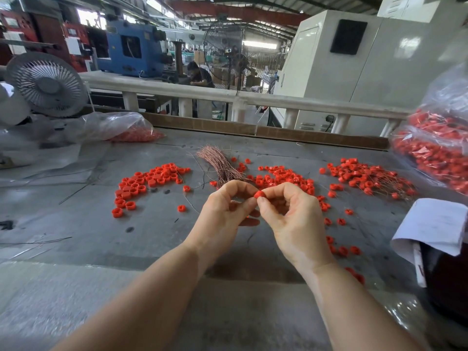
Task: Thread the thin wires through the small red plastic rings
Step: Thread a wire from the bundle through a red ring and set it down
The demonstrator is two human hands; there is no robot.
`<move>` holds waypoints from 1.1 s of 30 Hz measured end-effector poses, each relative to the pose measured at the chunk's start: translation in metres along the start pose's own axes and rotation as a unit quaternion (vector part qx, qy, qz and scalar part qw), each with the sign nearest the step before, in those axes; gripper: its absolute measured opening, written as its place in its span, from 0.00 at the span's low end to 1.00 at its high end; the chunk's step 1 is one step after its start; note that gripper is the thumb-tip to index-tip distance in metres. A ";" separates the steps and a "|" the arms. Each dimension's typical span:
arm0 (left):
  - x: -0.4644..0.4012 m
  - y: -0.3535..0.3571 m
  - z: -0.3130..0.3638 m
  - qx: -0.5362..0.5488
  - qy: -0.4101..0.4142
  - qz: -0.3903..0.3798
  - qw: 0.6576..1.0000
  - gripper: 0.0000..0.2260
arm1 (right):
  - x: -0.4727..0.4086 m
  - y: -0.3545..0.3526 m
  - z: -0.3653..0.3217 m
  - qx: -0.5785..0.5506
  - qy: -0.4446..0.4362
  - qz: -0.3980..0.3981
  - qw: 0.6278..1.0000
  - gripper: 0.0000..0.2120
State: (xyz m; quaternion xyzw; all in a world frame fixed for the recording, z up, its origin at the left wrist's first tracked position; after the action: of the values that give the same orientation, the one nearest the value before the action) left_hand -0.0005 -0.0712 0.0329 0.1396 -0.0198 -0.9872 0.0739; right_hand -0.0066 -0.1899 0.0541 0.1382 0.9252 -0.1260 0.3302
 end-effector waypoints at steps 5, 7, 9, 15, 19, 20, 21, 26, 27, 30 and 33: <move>-0.002 0.000 -0.011 0.113 -0.108 -0.006 0.988 0.07 | 0.003 0.001 -0.003 0.110 -0.088 0.004 0.990 0.04; -0.003 0.000 -0.013 0.116 -0.118 -0.001 0.986 0.05 | 0.004 0.001 -0.007 0.142 -0.131 0.001 0.981 0.04; -0.003 -0.001 -0.013 0.124 -0.116 0.010 0.985 0.04 | 0.004 0.001 -0.008 0.145 -0.143 0.001 0.979 0.06; -0.006 -0.004 -0.015 0.198 -0.141 0.024 0.970 0.05 | 0.001 -0.005 -0.006 0.108 -0.127 0.045 0.985 0.10; -0.006 -0.005 -0.015 0.238 -0.169 0.015 0.956 0.08 | 0.000 -0.008 -0.008 0.110 -0.141 0.081 0.981 0.06; -0.005 -0.004 -0.014 0.247 -0.174 0.009 0.953 0.07 | 0.000 -0.008 -0.009 0.110 -0.145 0.081 0.980 0.05; -0.005 -0.004 -0.013 0.254 -0.178 0.005 0.951 0.07 | 0.001 -0.008 -0.010 0.110 -0.151 0.080 0.979 0.04; -0.005 -0.002 -0.015 0.280 -0.195 0.000 0.940 0.11 | 0.001 -0.008 -0.013 0.116 -0.175 0.070 0.975 0.03; -0.004 -0.002 -0.015 0.284 -0.199 0.001 0.938 0.11 | 0.002 -0.008 -0.013 0.120 -0.179 0.068 0.974 0.03; -0.005 -0.002 -0.015 0.282 -0.199 0.001 0.939 0.07 | 0.003 -0.007 -0.014 0.134 -0.192 0.061 0.970 0.03; -0.005 -0.003 -0.016 0.246 -0.168 0.004 0.955 0.05 | 0.004 -0.005 -0.016 0.142 -0.198 0.046 0.969 0.02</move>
State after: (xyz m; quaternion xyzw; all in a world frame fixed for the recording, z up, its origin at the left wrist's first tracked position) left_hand 0.0083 -0.0676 0.0193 -0.0149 -0.2742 -0.9608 0.0368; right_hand -0.0204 -0.1886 0.0643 0.1979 0.8069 -0.2655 0.4891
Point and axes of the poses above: each hand's wrist, its own x-axis away from the middle knuckle, its own y-axis out of the palm, z = x × y, the point moved 6 cm from there along -x, towards the middle knuckle, and after that the axes turned 11 degrees about z, right-handed, at the moved point
